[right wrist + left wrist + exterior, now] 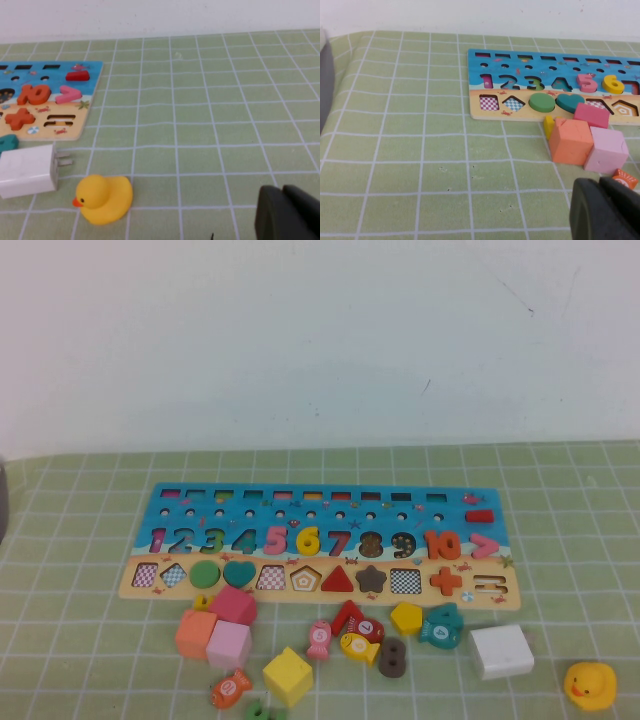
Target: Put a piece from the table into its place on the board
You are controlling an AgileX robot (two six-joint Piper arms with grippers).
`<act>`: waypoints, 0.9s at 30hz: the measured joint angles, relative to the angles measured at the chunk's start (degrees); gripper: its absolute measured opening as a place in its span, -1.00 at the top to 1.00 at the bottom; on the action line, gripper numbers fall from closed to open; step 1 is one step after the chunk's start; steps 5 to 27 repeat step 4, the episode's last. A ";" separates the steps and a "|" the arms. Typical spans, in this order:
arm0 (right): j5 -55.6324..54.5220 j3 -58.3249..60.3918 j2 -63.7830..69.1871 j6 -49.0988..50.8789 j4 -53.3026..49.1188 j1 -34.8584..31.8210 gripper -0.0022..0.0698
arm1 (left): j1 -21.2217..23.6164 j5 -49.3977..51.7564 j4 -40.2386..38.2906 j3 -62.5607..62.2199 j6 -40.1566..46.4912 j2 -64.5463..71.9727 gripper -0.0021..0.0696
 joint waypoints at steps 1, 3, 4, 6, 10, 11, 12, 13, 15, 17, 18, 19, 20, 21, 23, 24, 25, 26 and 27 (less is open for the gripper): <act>0.00 0.00 0.00 0.00 0.00 0.00 0.94 | 0.00 0.00 0.00 0.00 0.00 0.00 0.95; 0.03 0.00 0.00 0.00 0.00 0.00 0.94 | 0.00 0.00 0.00 0.00 0.00 0.00 0.95; 0.03 0.00 0.00 0.00 0.00 0.00 0.94 | 0.00 0.00 0.00 0.00 0.00 0.00 0.95; 0.03 0.00 0.00 0.00 0.00 0.00 0.94 | 0.00 0.00 0.00 0.00 0.00 0.00 0.95; 0.03 0.00 0.00 0.00 0.00 0.00 0.94 | 0.00 0.00 0.00 0.00 0.00 0.00 0.95; 0.03 0.00 0.00 0.00 0.00 0.00 0.94 | 0.00 0.00 0.00 0.00 0.00 0.00 0.95; 0.03 0.00 0.00 0.00 0.00 0.00 0.94 | 0.00 0.00 0.00 0.00 0.00 0.00 0.95; 0.03 0.00 0.00 0.00 0.00 0.00 0.94 | 0.00 0.00 0.00 0.00 0.00 0.00 0.95; 0.03 0.00 0.00 0.00 0.00 0.00 0.94 | 0.00 0.00 0.00 0.00 0.00 0.00 0.95; 0.03 0.00 0.00 0.00 0.00 0.00 0.94 | 0.00 0.00 0.00 0.00 0.00 0.00 0.95; 0.03 0.00 0.00 0.00 0.00 0.00 0.94 | 0.00 0.00 0.00 0.00 0.00 0.00 0.95; 0.03 0.00 0.00 0.00 0.00 0.00 0.94 | 0.00 0.00 0.00 0.00 0.00 0.00 0.95; 0.03 0.00 0.00 0.00 0.00 0.00 0.94 | 0.00 0.00 0.00 0.00 0.00 0.00 0.95; 0.03 0.00 0.00 0.00 0.00 0.00 0.94 | 0.00 0.00 0.00 0.00 0.00 0.00 0.95; 0.03 0.00 0.00 0.00 0.00 0.00 0.94 | 0.00 0.00 0.00 0.00 0.00 0.00 0.95; 0.03 0.00 0.00 0.00 0.00 0.00 0.94 | 0.00 0.00 0.00 0.00 0.00 0.00 0.95; 0.03 0.00 0.00 0.00 0.00 0.00 0.94 | 0.00 0.00 0.00 0.00 0.00 0.00 0.95; 0.03 0.00 0.00 0.00 0.00 0.00 0.94 | 0.00 0.00 0.00 0.00 0.00 0.00 0.95; 0.03 0.00 0.00 0.00 0.00 0.00 0.94 | 0.00 0.00 0.00 0.00 0.00 0.00 0.95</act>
